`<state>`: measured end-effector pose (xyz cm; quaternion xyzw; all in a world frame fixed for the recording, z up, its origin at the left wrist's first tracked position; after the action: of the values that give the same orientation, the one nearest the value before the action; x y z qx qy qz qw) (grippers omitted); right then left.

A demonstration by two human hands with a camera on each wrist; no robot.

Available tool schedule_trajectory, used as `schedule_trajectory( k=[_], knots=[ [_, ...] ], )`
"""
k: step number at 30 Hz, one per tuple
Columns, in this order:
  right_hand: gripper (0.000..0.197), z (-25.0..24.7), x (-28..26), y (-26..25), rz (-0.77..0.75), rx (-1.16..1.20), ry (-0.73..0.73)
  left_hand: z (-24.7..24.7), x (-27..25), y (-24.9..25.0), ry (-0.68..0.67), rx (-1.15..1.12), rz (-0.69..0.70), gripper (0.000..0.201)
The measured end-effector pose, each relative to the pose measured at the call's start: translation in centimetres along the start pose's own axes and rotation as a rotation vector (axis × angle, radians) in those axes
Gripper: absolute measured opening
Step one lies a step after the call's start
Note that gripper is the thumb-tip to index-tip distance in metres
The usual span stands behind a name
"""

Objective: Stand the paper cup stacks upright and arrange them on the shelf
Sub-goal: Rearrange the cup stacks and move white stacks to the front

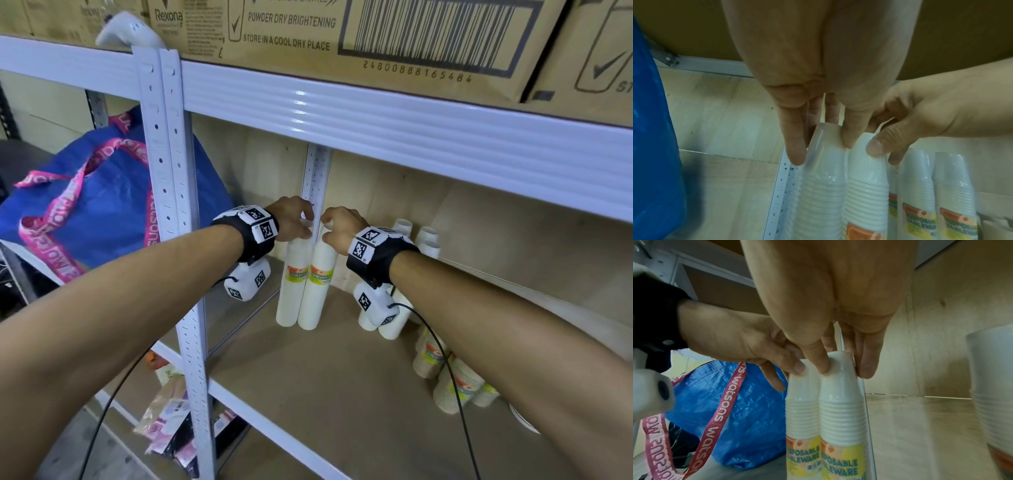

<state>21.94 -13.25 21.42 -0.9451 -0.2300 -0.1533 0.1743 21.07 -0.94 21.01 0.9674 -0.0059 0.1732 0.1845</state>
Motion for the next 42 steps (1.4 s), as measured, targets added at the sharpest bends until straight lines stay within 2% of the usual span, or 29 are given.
schedule_trajectory(
  k=[10, 19, 26, 42],
  knots=[
    [0.029, -1.7, -1.5, 1.0, 0.003, 0.029, 0.019, -0.5, -0.6, 1.7, 0.011, -0.009, 0.055, 0.036],
    [0.036, -4.8, -3.5, 3.5, 0.08, -0.005, -0.001, -0.1, -0.6, 5.0, -0.02, -0.047, 0.086, 0.025],
    [0.036, -7.2, -5.4, 6.3, 0.141, -0.032, 0.011, 1.2, -0.1, 8.9, -0.022, -0.062, 0.169, 0.034],
    [0.033, -10.3, -8.9, 10.9, 0.239, -0.179, 0.015, 4.5, 0.7, 14.9, -0.049, -0.108, 0.255, 0.031]
  ],
)
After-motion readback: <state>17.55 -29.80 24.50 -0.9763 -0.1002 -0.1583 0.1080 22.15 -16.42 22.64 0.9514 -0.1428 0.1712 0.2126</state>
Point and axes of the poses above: each hand's wrist, its own x-axis towards the middle knuckle, its own z-axis out of the palm, y = z × x, the point moved 6 cm from there along x, towards the middle knuckle, and after that the axes turned 11 degrees about y, right-handed, at the moved point
